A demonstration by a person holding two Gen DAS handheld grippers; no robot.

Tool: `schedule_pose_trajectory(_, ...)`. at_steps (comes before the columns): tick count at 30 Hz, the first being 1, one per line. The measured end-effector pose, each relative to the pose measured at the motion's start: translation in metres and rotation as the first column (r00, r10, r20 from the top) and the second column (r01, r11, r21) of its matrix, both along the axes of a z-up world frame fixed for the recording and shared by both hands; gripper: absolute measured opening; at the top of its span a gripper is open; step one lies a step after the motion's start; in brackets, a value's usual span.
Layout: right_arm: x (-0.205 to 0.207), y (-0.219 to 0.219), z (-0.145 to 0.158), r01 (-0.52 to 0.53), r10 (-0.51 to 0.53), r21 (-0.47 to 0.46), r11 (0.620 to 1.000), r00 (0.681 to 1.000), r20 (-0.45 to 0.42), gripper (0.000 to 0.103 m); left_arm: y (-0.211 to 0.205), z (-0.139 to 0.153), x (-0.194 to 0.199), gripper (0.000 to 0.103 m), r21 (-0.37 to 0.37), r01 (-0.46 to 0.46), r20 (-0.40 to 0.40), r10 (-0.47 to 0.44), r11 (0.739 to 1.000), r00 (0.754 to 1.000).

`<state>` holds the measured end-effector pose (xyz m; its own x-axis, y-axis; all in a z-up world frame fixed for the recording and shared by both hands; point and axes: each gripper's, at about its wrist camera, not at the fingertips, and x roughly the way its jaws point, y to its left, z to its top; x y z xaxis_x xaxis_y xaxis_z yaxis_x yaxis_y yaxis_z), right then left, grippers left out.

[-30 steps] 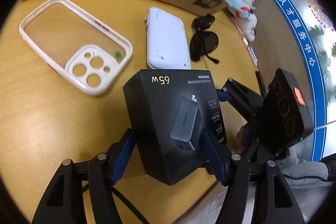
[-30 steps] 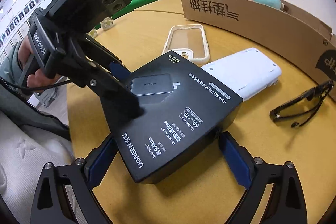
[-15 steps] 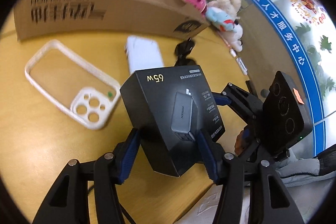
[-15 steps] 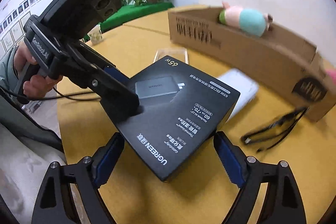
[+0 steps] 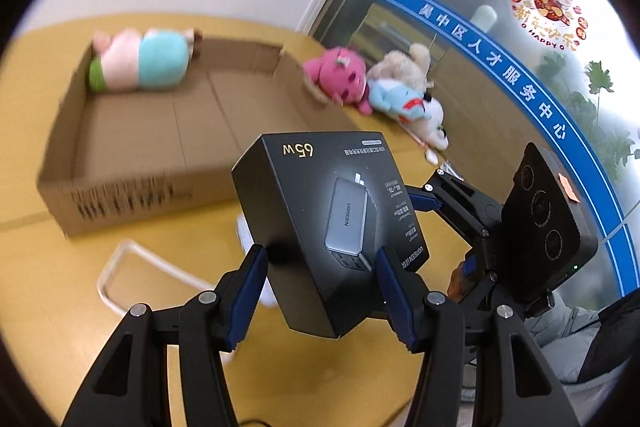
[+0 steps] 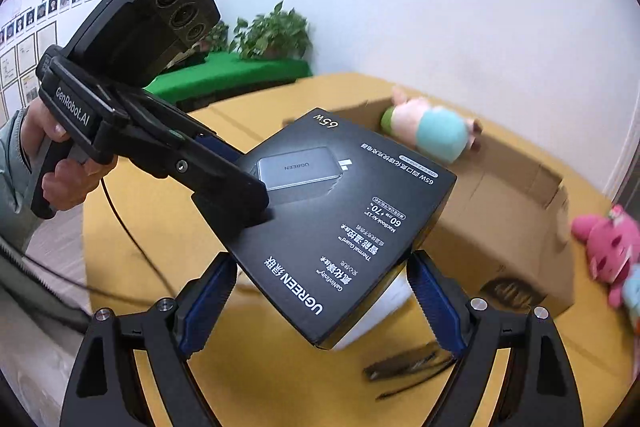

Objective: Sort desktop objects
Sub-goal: 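Lift the charger box with both grippers and carry it toward the cardboard box, then lower the charger box into the cardboard box beside the plush and open both grippers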

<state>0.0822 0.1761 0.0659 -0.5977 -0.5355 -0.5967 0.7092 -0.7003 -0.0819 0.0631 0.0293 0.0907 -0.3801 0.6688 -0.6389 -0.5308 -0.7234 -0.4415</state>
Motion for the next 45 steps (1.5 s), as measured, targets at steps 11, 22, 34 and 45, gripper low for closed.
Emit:
schedule_pose_trajectory(11, -0.064, -0.01, 0.08, 0.029, -0.022, 0.029, 0.999, 0.979, -0.203, 0.087, 0.001, 0.083, -0.06, 0.056, -0.008, -0.018, -0.231, 0.016, 1.0, 0.973)
schedule_pose_trajectory(22, -0.183, 0.005, 0.153, 0.055, -0.049, 0.014, 0.998, 0.962, -0.27, 0.087, 0.019, 0.147, -0.171, 0.056, 0.016, -0.001, -0.31, 0.006, 1.0, 0.951)
schedule_pose_trajectory(34, -0.326, 0.029, 0.115, 0.088, -0.087, 0.005, 0.996, 0.994, -0.068, 0.087, 0.049, 0.076, -0.303, 0.056, 0.013, -0.046, -0.11, 0.047, 0.999, 0.993)
schedule_pose_trajectory(45, -0.413, 0.045, 0.005, 0.111, -0.113, 0.024, 0.994, 0.964, 0.242, 0.087, 0.079, -0.024, -0.369, 0.055, -0.046, -0.086, 0.126, 0.092, 0.995, 0.988)
